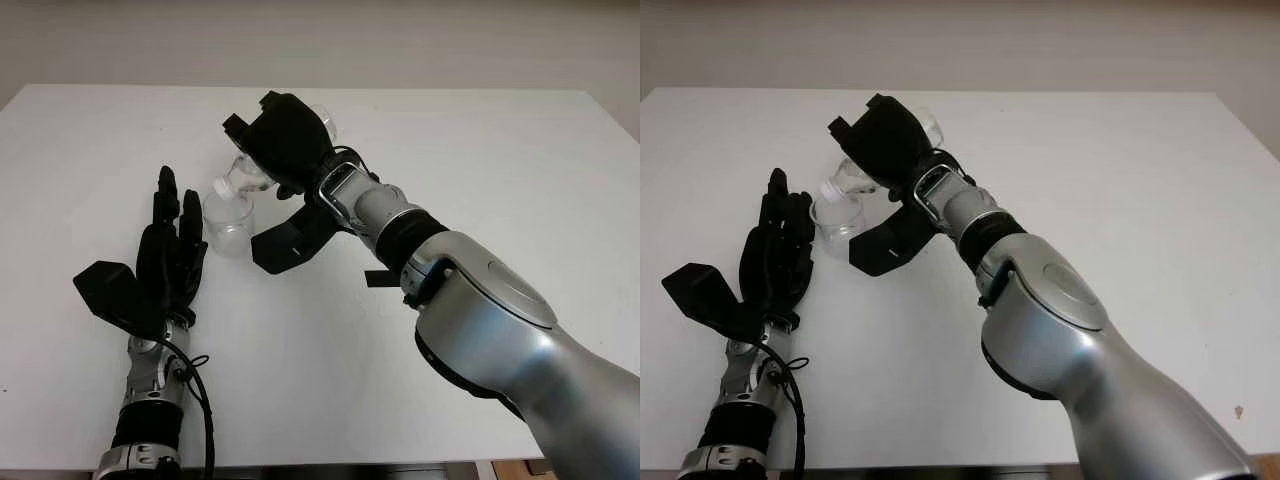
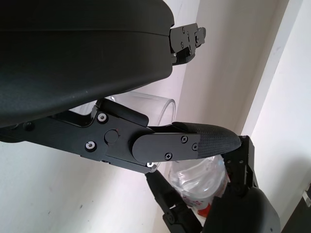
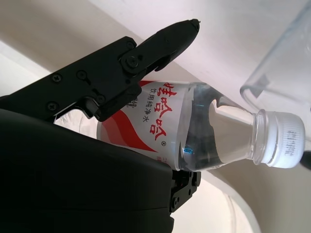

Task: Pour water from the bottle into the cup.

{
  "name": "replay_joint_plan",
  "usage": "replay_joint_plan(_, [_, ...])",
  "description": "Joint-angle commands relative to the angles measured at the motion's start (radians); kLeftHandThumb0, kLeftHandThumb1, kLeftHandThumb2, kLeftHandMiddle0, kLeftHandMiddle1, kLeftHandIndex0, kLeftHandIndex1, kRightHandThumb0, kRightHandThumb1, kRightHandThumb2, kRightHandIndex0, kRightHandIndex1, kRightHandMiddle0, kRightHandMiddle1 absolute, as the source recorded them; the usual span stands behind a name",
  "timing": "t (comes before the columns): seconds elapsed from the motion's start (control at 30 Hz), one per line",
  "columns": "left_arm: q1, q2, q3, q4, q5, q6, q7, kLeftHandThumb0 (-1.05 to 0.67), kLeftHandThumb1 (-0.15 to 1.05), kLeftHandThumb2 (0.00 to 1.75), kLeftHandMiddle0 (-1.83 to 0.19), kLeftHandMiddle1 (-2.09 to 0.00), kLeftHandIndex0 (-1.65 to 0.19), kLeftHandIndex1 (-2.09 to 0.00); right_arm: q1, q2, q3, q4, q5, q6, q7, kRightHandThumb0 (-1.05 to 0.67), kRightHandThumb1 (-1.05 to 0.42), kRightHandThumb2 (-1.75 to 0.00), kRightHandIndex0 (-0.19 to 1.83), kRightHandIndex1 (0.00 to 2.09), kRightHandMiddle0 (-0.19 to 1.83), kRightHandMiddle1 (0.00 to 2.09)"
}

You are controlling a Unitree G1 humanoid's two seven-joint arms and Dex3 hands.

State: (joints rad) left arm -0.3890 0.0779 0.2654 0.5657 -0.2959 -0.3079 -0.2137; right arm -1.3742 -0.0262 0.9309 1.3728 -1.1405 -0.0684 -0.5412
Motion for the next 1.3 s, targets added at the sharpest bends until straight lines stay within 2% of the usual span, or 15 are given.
replay_joint_plan(0.0, [0.042, -0.015, 0.005, 0.033, -0.005, 0.009, -0.001, -0.76, 1.05, 0.39, 0.1, -0.06, 0.14, -0.06, -0.045, -0.015, 0.014, 0.001, -0.011, 0.009, -0.018, -0.43, -1.02, -0.05, 1.0, 2.09, 0.21, 1.84])
replay_joint_plan(0.2, [0.04, -0.016, 0.003, 0.038, -0.004, 0.008, -0.005, -0.76, 1.05, 0.4, 0.12, -0.05, 0.15, -0.05, -0.047, -0.021, 0.055, 0.003, -0.048, 0.022, -0.047, -0.46, -1.02, -0.06, 1.07, 2.09, 0.24, 2.07])
replay_joint_plan(0.53, [0.036, -0.019, 0.004, 0.049, -0.011, 0.007, -0.011, -0.75, 1.05, 0.39, 0.13, -0.05, 0.16, -0.05, -0.04, -0.023, 0.049, 0.004, -0.03, 0.017, -0.048, -0.44, -1.04, -0.06, 1.04, 2.09, 0.18, 2.09])
replay_joint_plan(0.6, [0.036, -0.018, 0.004, 0.049, -0.009, 0.006, -0.012, -0.75, 1.05, 0.4, 0.13, -0.05, 0.16, -0.05, -0.035, -0.022, 0.021, 0.001, 0.0, 0.002, -0.053, -0.44, -1.03, -0.05, 1.03, 2.09, 0.15, 2.04])
replay_joint_plan(0.67, [0.036, -0.02, 0.005, 0.047, -0.013, 0.012, -0.01, -0.75, 1.05, 0.41, 0.13, -0.05, 0.16, -0.05, -0.026, -0.022, -0.019, -0.003, 0.044, -0.016, -0.068, -0.43, -1.04, -0.05, 1.02, 2.09, 0.22, 1.8])
replay_joint_plan(0.73, [0.036, -0.019, 0.006, 0.049, -0.013, 0.007, -0.012, -0.75, 1.05, 0.41, 0.13, -0.05, 0.16, -0.05, -0.023, -0.023, -0.049, -0.004, 0.077, -0.024, -0.072, -0.43, -1.03, -0.05, 1.02, 2.09, 0.24, 1.71])
replay_joint_plan(0.77, [0.037, -0.018, 0.007, 0.05, -0.014, 0.006, -0.013, -0.75, 1.05, 0.4, 0.13, -0.05, 0.16, -0.05, -0.019, -0.024, -0.08, -0.006, 0.109, -0.033, -0.071, -0.43, -1.01, -0.05, 1.01, 2.09, 0.28, 1.63])
replay_joint_plan(0.87, [0.038, -0.013, 0.008, 0.051, -0.012, 0.009, -0.014, -0.76, 1.05, 0.39, 0.13, -0.05, 0.16, -0.05, -0.003, -0.02, -0.202, -0.013, 0.235, -0.052, -0.071, -0.46, -1.02, -0.05, 1.0, 2.09, 0.3, 1.64])
replay_joint_plan(0.9, [0.039, -0.01, 0.007, 0.049, -0.011, 0.011, -0.015, -0.77, 1.05, 0.38, 0.13, -0.05, 0.16, -0.05, 0.004, -0.012, -0.261, -0.015, 0.297, -0.05, -0.054, -0.46, -1.04, -0.13, 1.02, 2.09, 0.32, 1.91])
replay_joint_plan(0.93, [0.04, -0.009, 0.006, 0.047, -0.008, 0.011, -0.014, -0.77, 1.05, 0.39, 0.14, -0.05, 0.16, -0.05, 0.012, -0.003, -0.333, -0.018, 0.374, -0.059, -0.027, -0.45, -1.04, -0.17, 1.04, 2.09, 0.38, 2.0])
replay_joint_plan(0.97, [0.041, -0.007, 0.006, 0.046, -0.008, 0.012, -0.014, -0.77, 1.05, 0.39, 0.13, -0.05, 0.16, -0.05, 0.019, 0.006, -0.405, -0.022, 0.451, -0.068, -0.001, -0.43, -1.04, -0.21, 1.07, 2.09, 0.52, 2.05])
replay_joint_plan(1.03, [0.04, -0.006, 0.007, 0.045, -0.011, 0.014, -0.017, -0.76, 1.05, 0.4, 0.13, -0.05, 0.15, -0.05, 0.033, 0.016, -0.522, -0.031, 0.578, -0.098, 0.048, -0.43, -1.05, -0.26, 1.17, 2.09, 0.93, 2.08])
replay_joint_plan(1.1, [0.04, -0.006, 0.009, 0.043, -0.018, 0.017, -0.025, -0.76, 1.05, 0.39, 0.14, -0.05, 0.16, -0.05, 0.051, 0.018, -0.603, -0.04, 0.667, -0.128, 0.098, -0.42, -1.05, -0.27, 1.29, 2.09, 1.11, 2.09])
replay_joint_plan(1.2, [0.04, -0.005, 0.009, 0.037, -0.018, 0.019, -0.028, -0.75, 1.05, 0.39, 0.14, -0.05, 0.16, -0.05, 0.084, 0.01, -0.689, -0.054, 0.763, -0.174, 0.196, -0.42, -1.05, -0.3, 1.41, 2.09, 1.21, 2.09])
replay_joint_plan(1.27, [0.042, -0.004, 0.008, 0.031, -0.017, 0.026, -0.028, -0.75, 1.05, 0.39, 0.14, -0.05, 0.16, -0.05, 0.117, 0.001, -0.765, -0.069, 0.852, -0.229, 0.31, -0.39, -1.05, -0.34, 1.39, 2.09, 1.19, 2.09])
